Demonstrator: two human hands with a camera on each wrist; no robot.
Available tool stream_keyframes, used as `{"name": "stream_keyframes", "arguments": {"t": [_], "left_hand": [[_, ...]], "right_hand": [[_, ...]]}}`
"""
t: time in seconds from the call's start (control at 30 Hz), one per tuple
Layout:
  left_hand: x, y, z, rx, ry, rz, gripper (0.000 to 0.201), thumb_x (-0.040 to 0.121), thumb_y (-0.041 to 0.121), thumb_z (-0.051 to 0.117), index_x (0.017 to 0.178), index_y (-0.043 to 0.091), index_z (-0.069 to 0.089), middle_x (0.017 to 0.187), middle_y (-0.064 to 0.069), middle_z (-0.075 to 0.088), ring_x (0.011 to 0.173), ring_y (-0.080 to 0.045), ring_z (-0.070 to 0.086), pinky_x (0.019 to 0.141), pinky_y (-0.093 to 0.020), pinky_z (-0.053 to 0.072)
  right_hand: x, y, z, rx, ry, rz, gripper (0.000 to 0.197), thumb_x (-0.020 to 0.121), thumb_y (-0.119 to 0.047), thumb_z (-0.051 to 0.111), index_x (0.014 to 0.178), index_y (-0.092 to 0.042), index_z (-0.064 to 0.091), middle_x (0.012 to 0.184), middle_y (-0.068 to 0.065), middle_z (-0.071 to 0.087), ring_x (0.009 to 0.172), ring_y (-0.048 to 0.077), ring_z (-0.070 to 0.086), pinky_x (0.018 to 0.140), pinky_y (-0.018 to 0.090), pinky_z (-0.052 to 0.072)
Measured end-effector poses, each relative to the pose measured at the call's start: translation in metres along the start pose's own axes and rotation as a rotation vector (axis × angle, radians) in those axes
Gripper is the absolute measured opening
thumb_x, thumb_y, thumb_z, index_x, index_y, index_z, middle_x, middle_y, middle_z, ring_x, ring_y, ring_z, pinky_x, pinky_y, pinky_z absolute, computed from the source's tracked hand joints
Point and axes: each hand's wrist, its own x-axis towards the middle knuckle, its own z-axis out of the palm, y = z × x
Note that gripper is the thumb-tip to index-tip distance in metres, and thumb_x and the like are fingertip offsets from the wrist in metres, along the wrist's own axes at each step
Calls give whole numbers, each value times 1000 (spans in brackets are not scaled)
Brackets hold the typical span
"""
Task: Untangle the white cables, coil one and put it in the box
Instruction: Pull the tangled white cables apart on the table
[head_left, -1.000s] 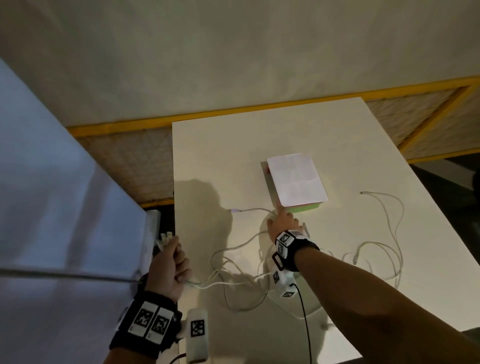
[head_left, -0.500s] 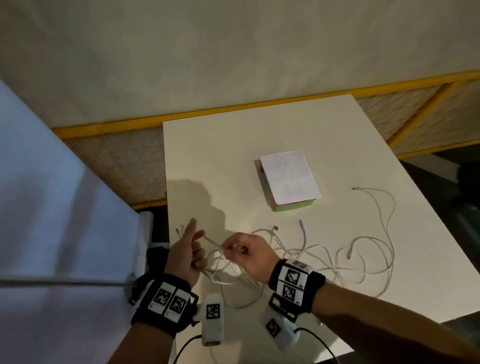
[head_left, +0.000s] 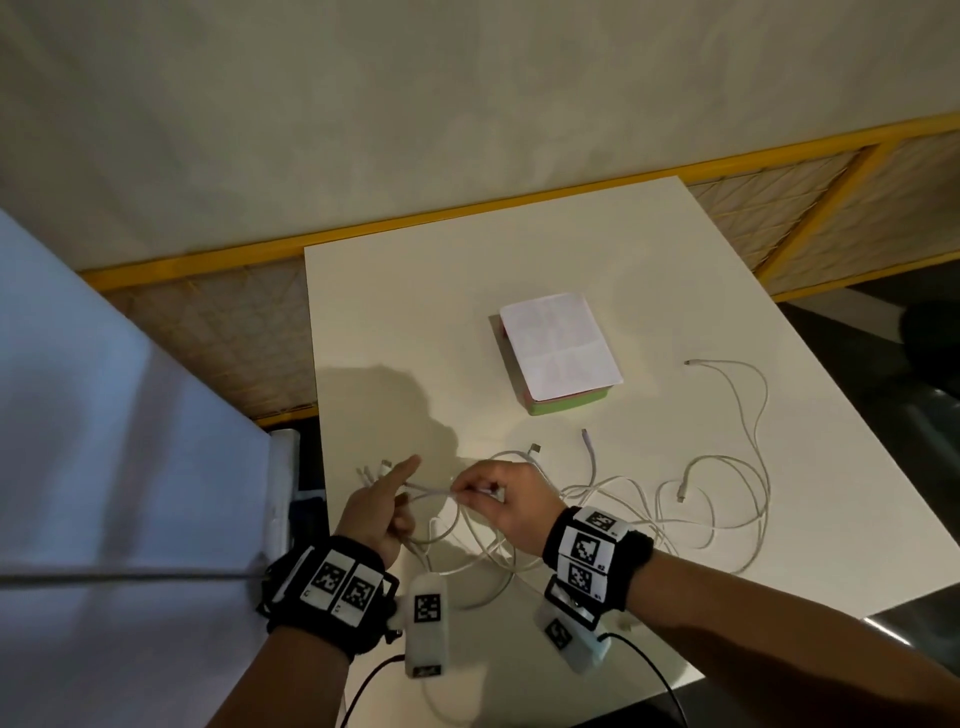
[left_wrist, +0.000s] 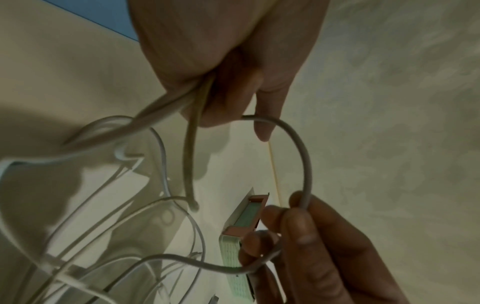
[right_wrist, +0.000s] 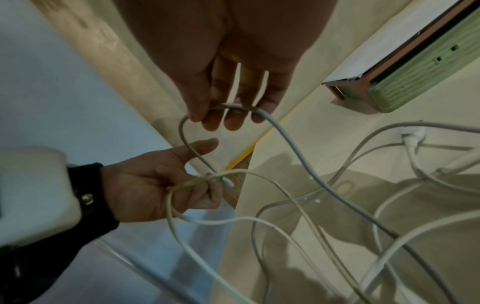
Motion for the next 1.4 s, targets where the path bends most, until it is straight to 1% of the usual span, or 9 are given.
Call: {"name": "stream_keyframes", "arguments": {"t": [0.13, 0.33, 0.47, 0.57, 0.67, 0.9, 1.07, 1.27, 1.4], "left_hand": [[3, 4, 6, -10, -53, -18, 20, 85, 13, 65, 71, 11, 50, 62, -7, 54, 28, -3, 31, 28, -13, 26], [8, 19, 7, -256, -89, 53, 18, 94, 8, 48, 77, 9, 54, 40, 3, 52, 32, -6, 42, 38, -17, 37], [3, 22, 5, -417, -105, 70, 25, 97, 11, 39, 75, 11, 50, 40, 4, 45, 43, -12, 51, 61, -29, 49], [-5, 25, 0, -437, -184, 93, 26, 96, 12, 34, 73, 14, 46, 39, 7, 35, 31, -6, 33, 37, -16, 35], [-13, 30, -5, -362, -233, 156, 29, 96, 16, 36, 68, 17, 41, 39, 7, 30, 30, -4, 25, 31, -14, 23], [-24, 35, -13, -270, -234, 273, 36, 101, 34, 34, 70, 17, 44, 39, 8, 32, 28, -2, 24, 30, -12, 21], [-24, 32, -14, -262, -251, 260, 35, 100, 32, 35, 72, 15, 46, 39, 8, 33, 29, -2, 24, 32, -13, 19], [-29, 29, -7, -241, -235, 226, 35, 100, 33, 37, 71, 15, 46, 38, 7, 32, 28, -3, 22, 31, -13, 18], [-35, 30, -1, -219, -229, 212, 36, 99, 32, 40, 66, 18, 43, 39, 9, 30, 29, -4, 21, 32, -12, 17]], "right_hand": [[3, 5, -2, -25, -12, -29, 13, 87, -17, 62, 96, -13, 71, 71, -32, 54, 72, -16, 51, 72, 1, 36], [3, 15, -4, -65, -115, 24, 16, 86, -26, 62, 99, -19, 69, 78, -25, 56, 77, -6, 54, 74, 10, 40], [19, 52, -23, -203, 130, 297, 17, 89, -24, 54, 101, -16, 62, 95, -4, 64, 88, 13, 59, 87, 27, 43], [30, 90, -38, -511, 6, 586, 31, 88, -27, 45, 115, -13, 50, 115, 5, 58, 112, 24, 55, 104, 37, 32], [26, 94, -41, -667, -118, 610, 29, 90, -30, 43, 111, -12, 51, 116, 7, 58, 111, 27, 55, 93, 41, 38], [6, 87, -31, -257, -211, 392, 8, 87, -20, 53, 81, -18, 56, 81, -1, 56, 79, 18, 54, 85, 30, 38], [5, 83, -28, -202, -181, 522, 20, 85, -9, 43, 80, -20, 60, 76, 5, 60, 70, 21, 58, 69, 27, 47], [25, 93, -12, -447, -15, 689, 41, 82, -45, 51, 101, -10, 61, 101, 11, 68, 93, 31, 64, 77, 31, 49], [32, 93, -11, -559, -98, 681, 39, 88, -35, 52, 113, -5, 56, 122, 16, 59, 110, 33, 58, 93, 34, 45]]}}
